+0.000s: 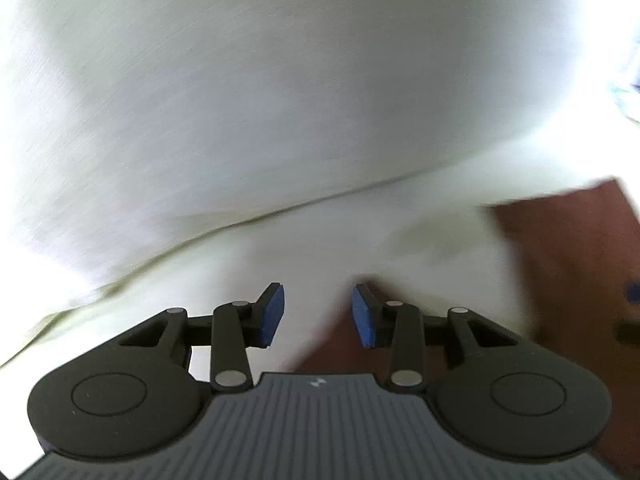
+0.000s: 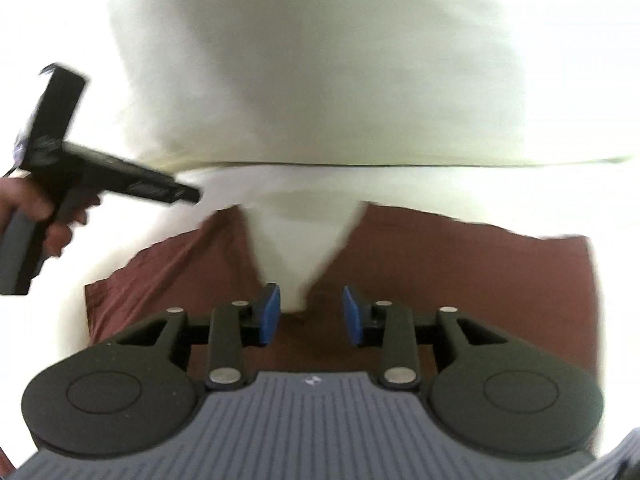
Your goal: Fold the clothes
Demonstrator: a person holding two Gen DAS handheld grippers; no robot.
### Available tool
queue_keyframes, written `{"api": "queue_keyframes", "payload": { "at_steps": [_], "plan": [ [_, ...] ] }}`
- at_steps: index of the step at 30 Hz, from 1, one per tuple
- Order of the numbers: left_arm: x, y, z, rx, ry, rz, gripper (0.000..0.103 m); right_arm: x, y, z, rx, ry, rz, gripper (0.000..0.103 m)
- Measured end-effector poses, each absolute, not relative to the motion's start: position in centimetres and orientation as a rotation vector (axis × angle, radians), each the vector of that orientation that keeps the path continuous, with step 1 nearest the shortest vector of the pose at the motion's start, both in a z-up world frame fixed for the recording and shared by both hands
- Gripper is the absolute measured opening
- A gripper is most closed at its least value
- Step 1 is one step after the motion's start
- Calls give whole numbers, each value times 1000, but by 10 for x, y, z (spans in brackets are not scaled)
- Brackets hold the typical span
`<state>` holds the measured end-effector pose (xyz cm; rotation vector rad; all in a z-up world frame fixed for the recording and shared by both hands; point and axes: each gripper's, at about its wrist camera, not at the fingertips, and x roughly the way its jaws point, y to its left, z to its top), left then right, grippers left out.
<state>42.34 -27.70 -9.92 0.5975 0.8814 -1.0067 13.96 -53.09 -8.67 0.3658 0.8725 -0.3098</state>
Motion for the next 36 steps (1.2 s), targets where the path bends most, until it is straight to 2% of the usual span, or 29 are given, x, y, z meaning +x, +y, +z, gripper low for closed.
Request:
{"api": "queue_keyframes", "payload": {
  "at_steps": [5, 7, 10, 16, 17, 18, 19, 21, 24, 25, 26, 27, 30, 34, 36],
  "plan": [
    [381, -338, -93, 572, 950, -1157, 48, 105, -589, -87, 378, 910, -354, 38],
    [375, -369, -109, 558, 980, -1139, 48, 99, -626, -94, 361, 936, -348, 38],
    [376, -399, -129, 554, 1034, -1060, 48, 93, -668, -98, 332, 938, -336, 43],
    [388, -415, -154, 498, 1124, -949, 44, 77, -744, -117, 446, 906, -377, 48],
    [388, -415, -154, 490, 1121, -950, 39, 75, -753, -121, 492, 899, -377, 48],
    [387, -416, -153, 484, 1120, -960, 16, 74, -758, -125, 521, 894, -376, 48],
    [385, -416, -152, 473, 1120, -976, 2, 73, -764, -131, 559, 887, -372, 48],
    [381, -417, -152, 463, 1104, -986, 2, 75, -770, -141, 591, 884, -369, 48],
    [375, -416, -154, 485, 1044, -984, 2, 84, -776, -156, 620, 899, -355, 41],
    [376, -414, -155, 482, 1045, -982, 2, 89, -777, -163, 637, 901, -344, 32],
    [377, -411, -156, 479, 1045, -981, 2, 92, -778, -169, 652, 900, -321, 7],
    [378, -409, -156, 477, 1041, -982, 2, 93, -778, -172, 646, 898, -307, 3],
    [369, -409, -150, 519, 969, -995, 2, 94, -766, -159, 517, 869, -279, 2],
    [354, -417, -144, 570, 879, -1041, 2, 86, -712, -125, 75, 806, -338, 2],
    [349, -423, -149, 610, 859, -1031, 2, 86, -678, -124, -147, 786, -349, 6]
  ]
}}
